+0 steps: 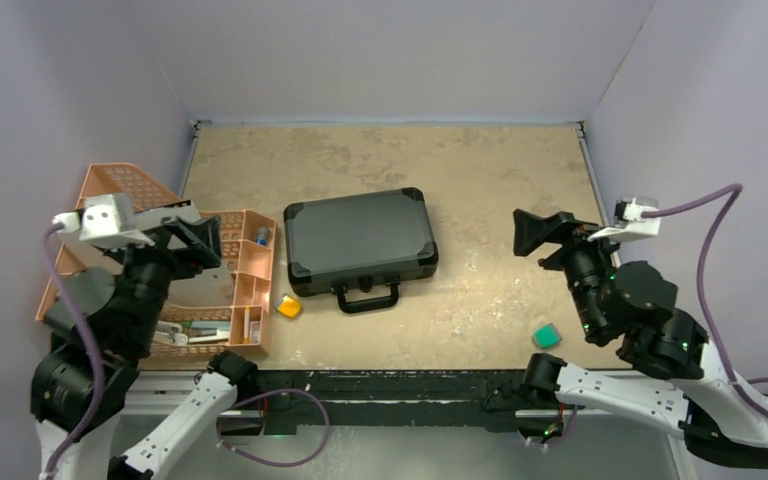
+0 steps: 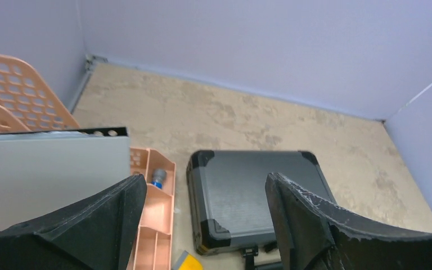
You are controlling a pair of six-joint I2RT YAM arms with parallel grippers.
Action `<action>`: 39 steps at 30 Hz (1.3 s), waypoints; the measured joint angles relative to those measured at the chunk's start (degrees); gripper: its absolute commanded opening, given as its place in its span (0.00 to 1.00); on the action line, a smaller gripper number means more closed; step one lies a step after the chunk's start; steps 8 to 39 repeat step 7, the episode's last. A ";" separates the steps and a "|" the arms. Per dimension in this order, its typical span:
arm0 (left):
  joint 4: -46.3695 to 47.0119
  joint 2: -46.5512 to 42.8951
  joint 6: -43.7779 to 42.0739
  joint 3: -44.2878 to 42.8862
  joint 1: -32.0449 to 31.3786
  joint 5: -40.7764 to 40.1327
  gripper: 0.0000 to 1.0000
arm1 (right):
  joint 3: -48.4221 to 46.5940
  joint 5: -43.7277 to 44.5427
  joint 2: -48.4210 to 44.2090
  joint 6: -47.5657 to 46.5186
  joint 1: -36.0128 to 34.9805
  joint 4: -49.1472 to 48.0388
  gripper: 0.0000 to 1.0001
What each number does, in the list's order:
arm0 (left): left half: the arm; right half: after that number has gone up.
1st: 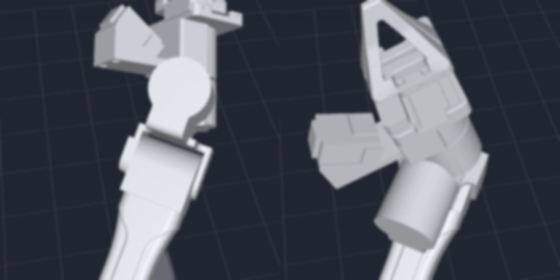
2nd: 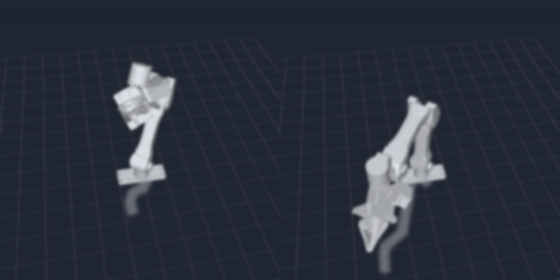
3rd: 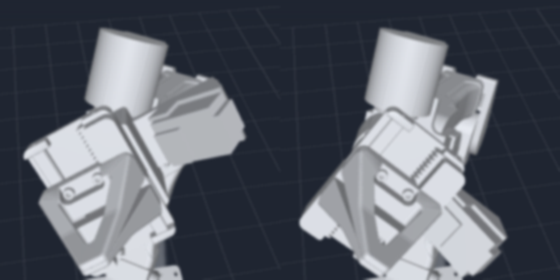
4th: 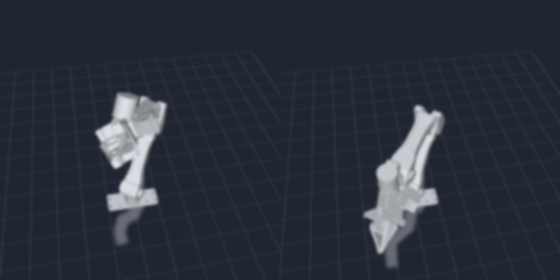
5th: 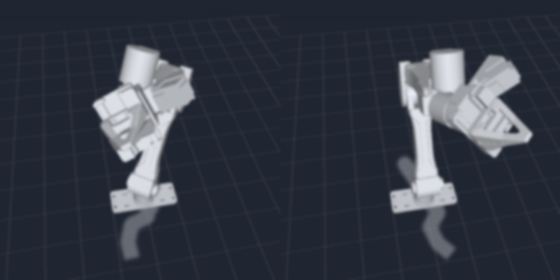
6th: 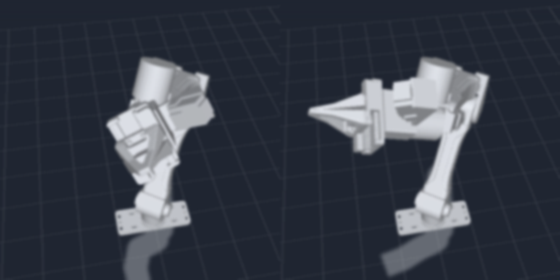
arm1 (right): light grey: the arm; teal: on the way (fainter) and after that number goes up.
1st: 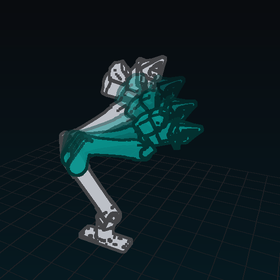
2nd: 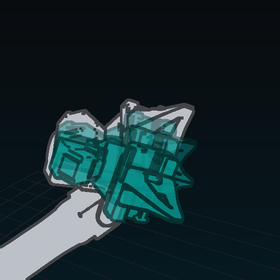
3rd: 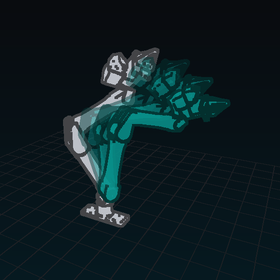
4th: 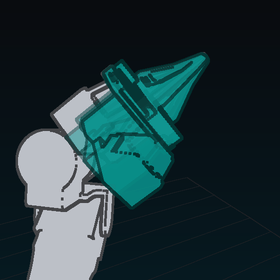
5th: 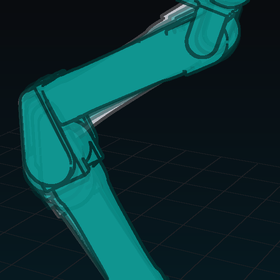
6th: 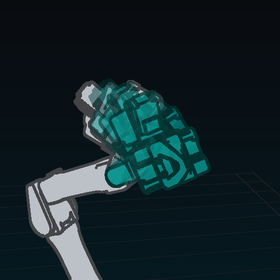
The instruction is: Pack up texas hold em set
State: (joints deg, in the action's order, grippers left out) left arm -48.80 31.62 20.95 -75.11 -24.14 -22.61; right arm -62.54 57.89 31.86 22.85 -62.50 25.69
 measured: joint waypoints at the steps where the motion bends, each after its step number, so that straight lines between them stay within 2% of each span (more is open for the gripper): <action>1: -0.74 -0.17 -0.63 -1.55 0.00 -0.55 0.83 | -0.76 0.17 0.00 -0.70 0.00 -0.09 0.96; 7: -4.48 -0.31 -3.72 -9.38 0.00 -3.26 0.86 | -4.74 1.33 0.07 -5.01 0.00 -1.16 0.97; 39: -4.48 -0.31 -3.72 -9.38 0.00 -3.26 0.86 | -4.74 1.33 0.07 -5.01 0.00 -1.16 0.97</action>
